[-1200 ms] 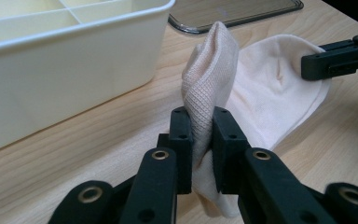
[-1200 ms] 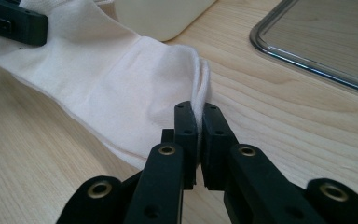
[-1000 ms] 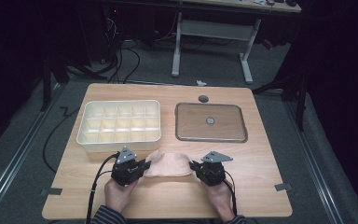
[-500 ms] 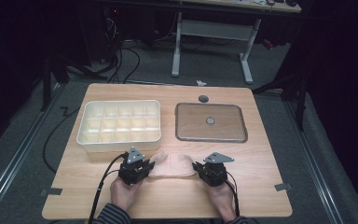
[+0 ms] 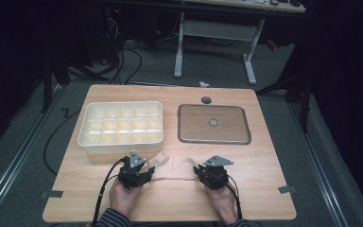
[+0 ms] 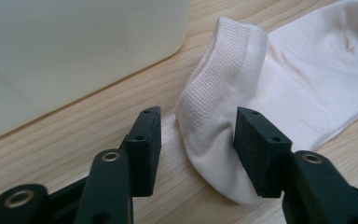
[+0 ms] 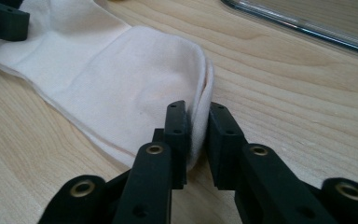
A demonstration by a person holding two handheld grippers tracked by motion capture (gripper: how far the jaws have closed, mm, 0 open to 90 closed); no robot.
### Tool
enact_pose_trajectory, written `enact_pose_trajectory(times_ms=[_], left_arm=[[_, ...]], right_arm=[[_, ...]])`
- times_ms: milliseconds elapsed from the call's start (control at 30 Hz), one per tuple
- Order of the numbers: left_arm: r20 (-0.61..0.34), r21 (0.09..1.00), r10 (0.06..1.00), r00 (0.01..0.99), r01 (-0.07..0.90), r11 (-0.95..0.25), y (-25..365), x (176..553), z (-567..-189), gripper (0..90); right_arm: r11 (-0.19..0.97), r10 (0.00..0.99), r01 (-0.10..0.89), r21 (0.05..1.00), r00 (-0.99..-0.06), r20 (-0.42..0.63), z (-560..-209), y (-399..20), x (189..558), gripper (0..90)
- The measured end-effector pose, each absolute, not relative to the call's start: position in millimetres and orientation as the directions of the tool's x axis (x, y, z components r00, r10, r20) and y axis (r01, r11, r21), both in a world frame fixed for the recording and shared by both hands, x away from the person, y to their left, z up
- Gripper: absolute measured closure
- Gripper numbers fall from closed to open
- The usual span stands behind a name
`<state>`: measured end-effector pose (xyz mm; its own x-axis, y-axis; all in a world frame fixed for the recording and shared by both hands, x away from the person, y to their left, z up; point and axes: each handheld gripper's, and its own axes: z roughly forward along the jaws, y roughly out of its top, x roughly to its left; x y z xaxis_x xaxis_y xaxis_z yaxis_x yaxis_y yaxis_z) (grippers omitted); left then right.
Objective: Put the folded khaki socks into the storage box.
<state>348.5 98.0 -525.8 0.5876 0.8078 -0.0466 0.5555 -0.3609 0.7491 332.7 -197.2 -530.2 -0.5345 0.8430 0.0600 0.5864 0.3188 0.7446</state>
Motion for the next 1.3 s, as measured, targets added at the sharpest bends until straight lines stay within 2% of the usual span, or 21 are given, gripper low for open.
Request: enact_pose_trajectory(times_ms=[167,367,700,867,1067,1200,1300], left_arm=[[-0.023,0.745,0.815,0.579,0.554,-0.372,98,348,-528,45.4],[-0.071,0.759,0.827,0.558,0.568,-0.319,105,349,-535,41.1],[-0.074,0.758,0.827,0.557,0.571,-0.317,106,349,-535,38.1],[-0.073,0.757,0.83,0.553,0.573,-0.315,105,349,-535,35.8],[-0.075,0.755,0.831,0.551,0.576,-0.313,106,350,-535,33.2],[-0.075,0.756,0.828,0.555,0.574,-0.316,107,349,-535,33.6],[-0.08,0.755,0.828,0.555,0.576,-0.313,107,348,-534,37.8]], right_arm=[[0.324,0.848,0.584,0.744,-0.528,0.045,-531,-197,333,73.0],[0.328,0.853,0.578,0.747,-0.522,0.03,-531,-197,333,68.4],[0.295,0.869,0.594,0.748,-0.492,0.049,-530,-202,334,56.3],[0.263,0.881,0.556,0.788,-0.471,0.039,-516,-209,327,53.8],[0.26,0.881,0.522,0.812,-0.473,0.022,-502,-209,324,54.4],[0.28,0.857,0.502,0.818,-0.515,0.023,-496,-199,321,63.2],[0.294,0.824,0.504,0.812,-0.565,0.052,-496,-185,321,71.3]])
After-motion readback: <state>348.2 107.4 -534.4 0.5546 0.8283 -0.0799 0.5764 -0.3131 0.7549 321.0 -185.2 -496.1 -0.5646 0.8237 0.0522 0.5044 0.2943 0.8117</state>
